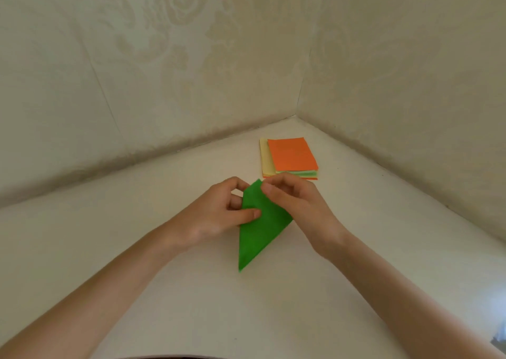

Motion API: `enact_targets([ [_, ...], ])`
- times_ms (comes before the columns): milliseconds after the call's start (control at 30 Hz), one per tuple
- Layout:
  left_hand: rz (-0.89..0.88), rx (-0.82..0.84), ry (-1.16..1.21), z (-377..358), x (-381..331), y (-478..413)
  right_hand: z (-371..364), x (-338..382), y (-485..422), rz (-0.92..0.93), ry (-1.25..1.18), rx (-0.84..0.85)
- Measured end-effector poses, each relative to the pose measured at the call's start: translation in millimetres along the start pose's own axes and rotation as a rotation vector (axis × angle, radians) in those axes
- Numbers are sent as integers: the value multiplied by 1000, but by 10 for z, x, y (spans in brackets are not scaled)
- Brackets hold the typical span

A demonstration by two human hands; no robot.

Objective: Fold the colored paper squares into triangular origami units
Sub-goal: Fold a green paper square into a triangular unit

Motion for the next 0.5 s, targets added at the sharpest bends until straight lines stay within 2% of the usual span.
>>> enact_targets([
  [67,-17,-30,61,16,10,3,-11,-18,-23,15,-26,-77],
  [167,-79,-165,178,144,21,22,66,-59,-11,36,-44,-167],
  [267,-137,-267,182,224,12,36,109,-57,18,96,-20,-204],
  [367,-133,-296,195,220,33,32,101,101,83,262,236,-252],
  [500,-94,-284,299,216,97,12,-55,425,222,651,664,-269],
])
Point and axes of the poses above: each hand's wrist, its own y-axis away from the middle knuckle, its own z-axis out of the back of the hand, x = y × z, the point moved 10 cm from there along -y, towards the middle knuckle, and after that the axes turned 6 degrees about z, right-handed, at the moved point
